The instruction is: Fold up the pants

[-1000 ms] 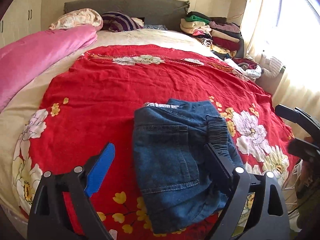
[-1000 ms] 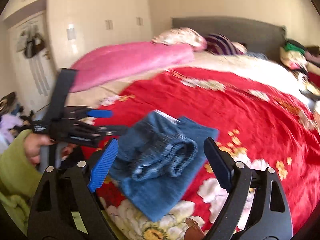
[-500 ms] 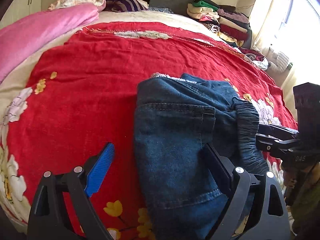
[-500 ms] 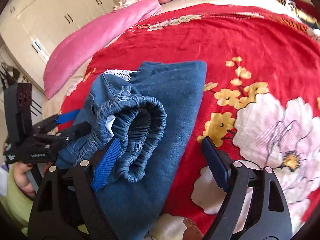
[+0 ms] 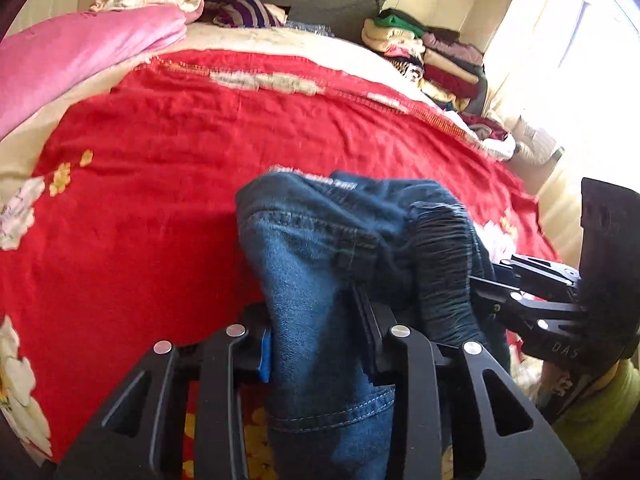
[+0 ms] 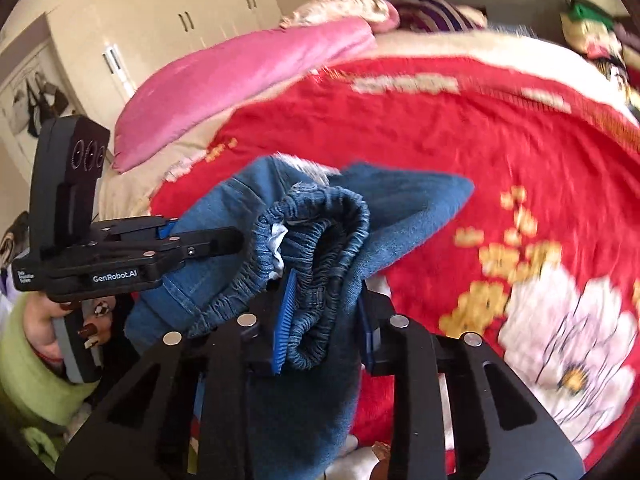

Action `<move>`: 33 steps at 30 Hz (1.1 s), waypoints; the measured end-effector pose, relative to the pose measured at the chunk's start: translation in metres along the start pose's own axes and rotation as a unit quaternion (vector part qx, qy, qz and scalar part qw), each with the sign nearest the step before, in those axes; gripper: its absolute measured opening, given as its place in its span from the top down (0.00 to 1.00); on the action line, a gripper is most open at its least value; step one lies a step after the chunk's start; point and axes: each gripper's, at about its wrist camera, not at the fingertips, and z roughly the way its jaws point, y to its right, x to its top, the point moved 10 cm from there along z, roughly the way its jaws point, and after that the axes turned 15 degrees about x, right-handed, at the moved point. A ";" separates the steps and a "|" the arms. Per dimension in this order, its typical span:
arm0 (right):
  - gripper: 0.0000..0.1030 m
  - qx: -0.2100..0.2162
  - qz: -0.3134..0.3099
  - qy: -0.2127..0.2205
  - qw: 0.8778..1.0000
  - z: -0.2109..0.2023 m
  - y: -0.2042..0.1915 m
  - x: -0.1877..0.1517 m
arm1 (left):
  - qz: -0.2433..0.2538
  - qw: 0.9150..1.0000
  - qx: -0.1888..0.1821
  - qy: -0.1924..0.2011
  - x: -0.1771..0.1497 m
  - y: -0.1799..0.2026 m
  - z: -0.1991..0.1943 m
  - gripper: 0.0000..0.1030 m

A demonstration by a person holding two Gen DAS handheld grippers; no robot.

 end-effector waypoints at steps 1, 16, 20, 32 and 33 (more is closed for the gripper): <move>0.80 0.000 -0.006 0.003 1.000 0.000 -0.002 0.005 | 0.002 1.000 0.003 0.008 0.006 0.000 -0.003 0.70; 0.80 -0.029 -0.040 0.034 0.998 0.027 0.014 0.077 | -0.001 0.998 0.039 0.039 0.069 -0.030 0.014 0.70; 0.76 -0.037 -0.018 0.020 0.999 0.037 0.030 0.068 | 0.001 0.998 0.053 0.020 0.060 -0.036 0.032 0.60; 0.51 -0.110 0.047 -0.036 0.992 0.052 0.078 0.037 | -0.014 0.996 0.081 -0.021 0.035 -0.057 0.063 0.28; 0.51 -0.108 0.045 -0.030 0.993 0.049 0.076 0.038 | -0.017 0.997 0.079 -0.017 0.036 -0.057 0.060 0.28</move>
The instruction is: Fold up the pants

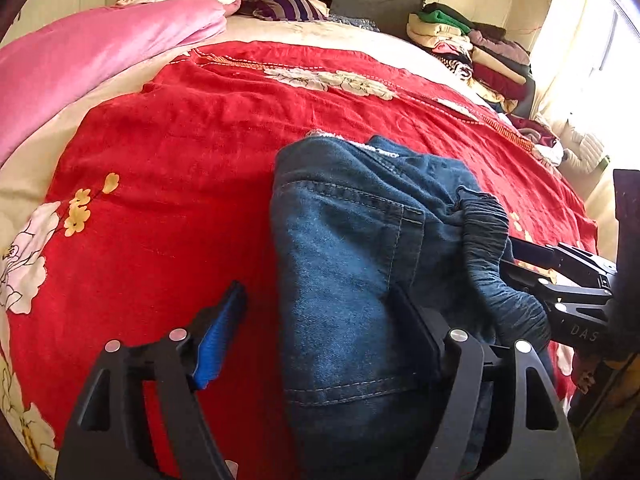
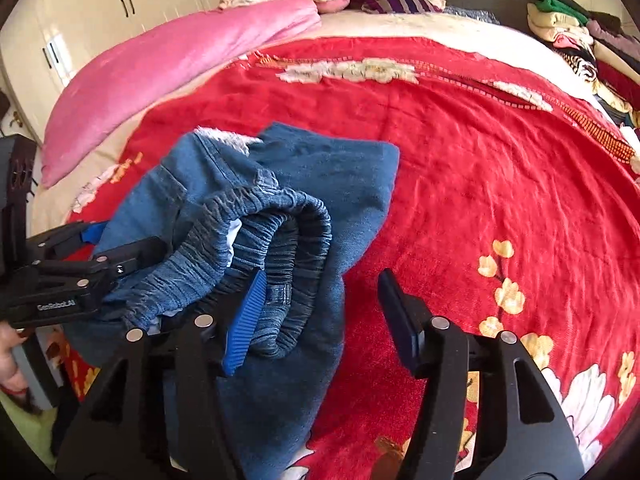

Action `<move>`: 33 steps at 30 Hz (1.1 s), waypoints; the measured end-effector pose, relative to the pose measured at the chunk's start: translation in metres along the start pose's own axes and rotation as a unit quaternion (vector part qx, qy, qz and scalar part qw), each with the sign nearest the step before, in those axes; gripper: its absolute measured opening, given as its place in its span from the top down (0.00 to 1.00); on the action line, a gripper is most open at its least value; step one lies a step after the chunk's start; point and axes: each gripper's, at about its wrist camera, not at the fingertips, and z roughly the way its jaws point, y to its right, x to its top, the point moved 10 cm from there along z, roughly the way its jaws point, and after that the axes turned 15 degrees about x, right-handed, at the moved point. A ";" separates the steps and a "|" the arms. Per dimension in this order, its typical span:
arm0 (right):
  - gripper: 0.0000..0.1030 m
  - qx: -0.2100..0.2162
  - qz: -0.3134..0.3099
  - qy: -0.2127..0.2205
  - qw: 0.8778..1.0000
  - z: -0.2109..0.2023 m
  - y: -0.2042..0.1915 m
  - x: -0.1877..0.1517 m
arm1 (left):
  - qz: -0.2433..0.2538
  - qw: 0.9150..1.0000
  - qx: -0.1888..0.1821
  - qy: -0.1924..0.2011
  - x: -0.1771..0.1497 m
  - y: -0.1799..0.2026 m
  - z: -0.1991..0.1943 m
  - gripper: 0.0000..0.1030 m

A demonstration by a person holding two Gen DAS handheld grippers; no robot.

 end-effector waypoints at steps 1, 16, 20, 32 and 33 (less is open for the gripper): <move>0.49 0.001 -0.001 0.006 1.000 -0.005 -0.001 0.000 | -0.003 1.000 -0.003 0.003 0.001 0.000 -0.003 0.28; 0.12 -0.005 -0.053 0.143 0.988 -0.127 -0.040 0.019 | -0.017 0.996 0.008 0.092 0.011 -0.010 -0.100 0.04; 0.10 -0.010 -0.066 0.159 0.985 -0.150 -0.052 0.013 | -0.013 0.993 0.012 0.116 0.005 -0.010 -0.128 0.04; 0.09 -0.036 -0.078 0.167 0.982 -0.178 -0.061 -0.013 | -0.002 0.991 0.027 0.132 -0.034 -0.013 -0.172 0.04; 0.09 -0.036 -0.078 0.167 0.982 -0.179 -0.061 -0.015 | 0.000 0.991 0.028 0.131 -0.037 -0.013 -0.172 0.04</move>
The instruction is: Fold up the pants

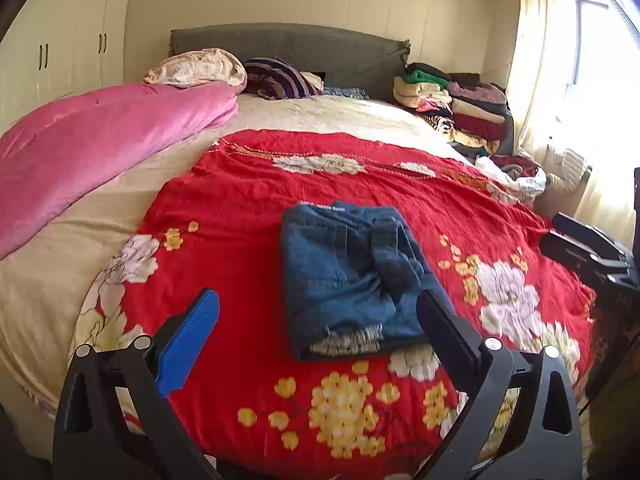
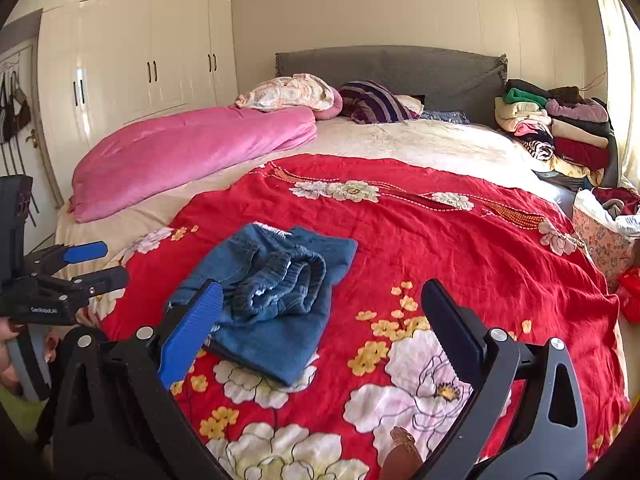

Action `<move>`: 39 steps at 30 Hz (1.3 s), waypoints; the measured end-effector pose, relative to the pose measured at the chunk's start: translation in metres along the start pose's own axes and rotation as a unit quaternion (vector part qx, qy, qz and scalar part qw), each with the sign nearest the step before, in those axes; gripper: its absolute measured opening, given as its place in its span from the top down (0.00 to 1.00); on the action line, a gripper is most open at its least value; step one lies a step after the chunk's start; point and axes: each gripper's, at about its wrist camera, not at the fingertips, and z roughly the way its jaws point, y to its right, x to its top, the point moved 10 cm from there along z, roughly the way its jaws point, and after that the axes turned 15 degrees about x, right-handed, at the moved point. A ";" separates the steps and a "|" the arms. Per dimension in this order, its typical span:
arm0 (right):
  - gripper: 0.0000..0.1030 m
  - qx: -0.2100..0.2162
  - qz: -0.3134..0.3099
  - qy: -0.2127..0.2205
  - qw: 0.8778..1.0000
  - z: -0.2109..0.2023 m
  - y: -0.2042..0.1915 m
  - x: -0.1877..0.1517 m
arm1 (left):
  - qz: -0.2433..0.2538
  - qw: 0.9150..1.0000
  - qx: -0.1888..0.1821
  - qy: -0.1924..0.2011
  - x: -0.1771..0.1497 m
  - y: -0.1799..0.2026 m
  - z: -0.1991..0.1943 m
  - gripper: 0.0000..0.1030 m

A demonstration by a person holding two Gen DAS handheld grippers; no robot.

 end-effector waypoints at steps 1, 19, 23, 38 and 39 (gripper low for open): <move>0.09 -0.004 0.000 0.001 1.000 -0.002 0.000 -0.002 | 0.002 1.000 0.002 -0.001 -0.003 0.000 -0.001 0.04; 0.09 0.003 0.028 0.002 1.000 -0.017 -0.017 -0.038 | 0.002 1.000 0.006 -0.026 -0.051 0.012 -0.006 0.04; 0.09 0.001 0.032 -0.026 0.999 -0.008 -0.019 -0.060 | -0.006 0.999 0.012 -0.038 -0.062 0.007 -0.002 0.04; 0.09 0.010 0.054 -0.078 0.995 0.021 -0.024 -0.103 | -0.021 0.996 0.023 -0.080 -0.086 -0.003 0.020 0.04; 0.09 0.010 0.056 -0.078 0.995 0.021 -0.024 -0.103 | -0.020 0.996 0.024 -0.080 -0.086 -0.003 0.019 0.04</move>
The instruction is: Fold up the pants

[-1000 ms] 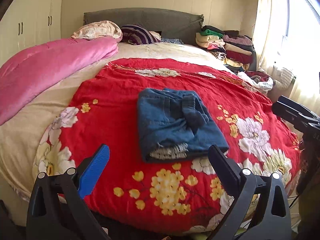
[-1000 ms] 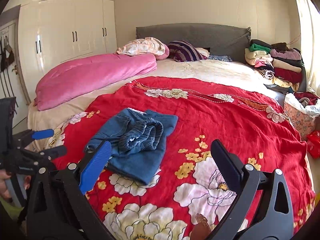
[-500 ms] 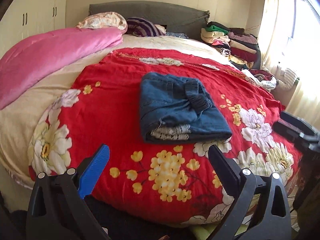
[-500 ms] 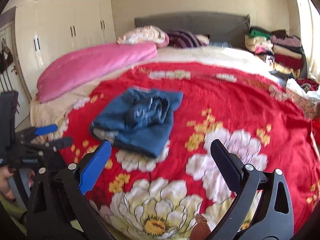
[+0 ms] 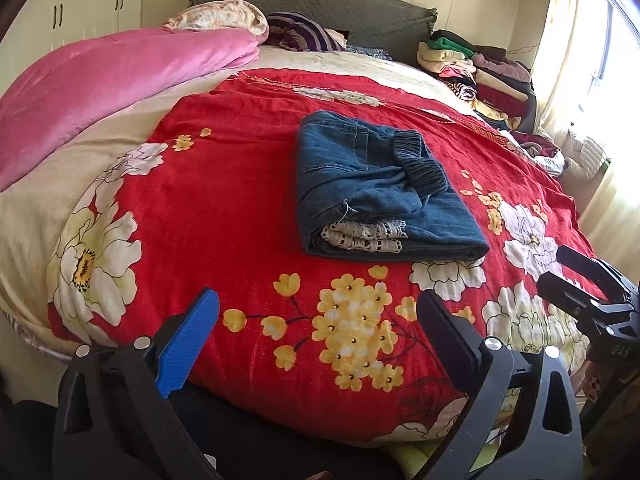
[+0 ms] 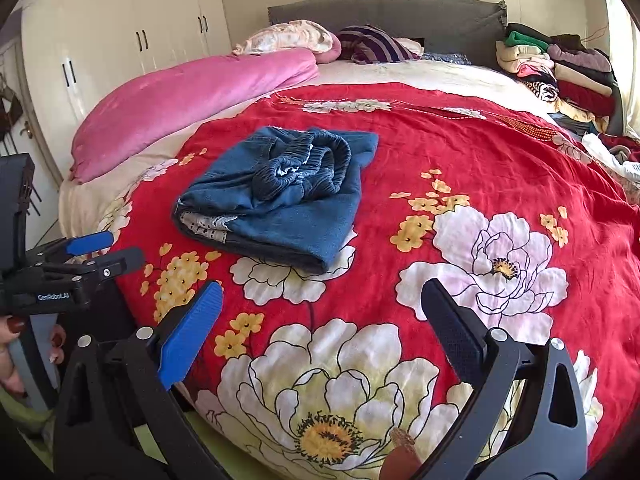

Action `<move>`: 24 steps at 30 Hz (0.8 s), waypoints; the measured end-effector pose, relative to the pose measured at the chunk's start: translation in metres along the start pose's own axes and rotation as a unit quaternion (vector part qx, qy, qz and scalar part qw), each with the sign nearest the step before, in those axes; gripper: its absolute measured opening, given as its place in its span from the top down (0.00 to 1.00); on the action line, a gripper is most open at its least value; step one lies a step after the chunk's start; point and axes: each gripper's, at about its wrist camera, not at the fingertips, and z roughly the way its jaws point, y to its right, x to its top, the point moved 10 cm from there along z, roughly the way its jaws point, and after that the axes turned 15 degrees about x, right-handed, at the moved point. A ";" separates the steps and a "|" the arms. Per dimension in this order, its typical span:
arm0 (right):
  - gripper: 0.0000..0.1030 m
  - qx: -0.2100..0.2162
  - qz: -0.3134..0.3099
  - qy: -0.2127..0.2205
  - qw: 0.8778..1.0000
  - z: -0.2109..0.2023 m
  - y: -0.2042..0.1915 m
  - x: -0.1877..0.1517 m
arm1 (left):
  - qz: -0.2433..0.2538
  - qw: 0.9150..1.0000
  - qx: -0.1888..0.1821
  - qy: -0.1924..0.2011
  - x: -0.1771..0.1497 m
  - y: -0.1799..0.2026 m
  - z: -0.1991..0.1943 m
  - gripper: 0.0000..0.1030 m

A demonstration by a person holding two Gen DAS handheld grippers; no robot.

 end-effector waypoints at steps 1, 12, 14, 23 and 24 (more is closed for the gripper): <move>0.09 0.000 0.001 0.000 1.000 0.000 0.000 0.000 | 0.000 1.000 0.001 0.000 0.000 0.000 0.000 0.04; 0.09 -0.003 -0.002 0.005 1.000 -0.003 0.000 0.002 | 0.001 1.000 0.003 0.000 0.001 -0.002 -0.001 0.04; 0.09 -0.004 -0.002 0.007 1.000 -0.004 0.000 0.003 | 0.001 1.000 0.001 0.001 0.001 -0.001 -0.002 0.04; 0.09 -0.008 -0.006 0.005 1.000 -0.004 -0.001 0.002 | 0.003 1.000 -0.001 0.003 0.002 0.000 -0.007 0.04; 0.09 -0.008 -0.006 0.006 1.000 -0.004 -0.001 0.002 | 0.004 1.000 -0.002 0.002 0.002 0.001 -0.007 0.04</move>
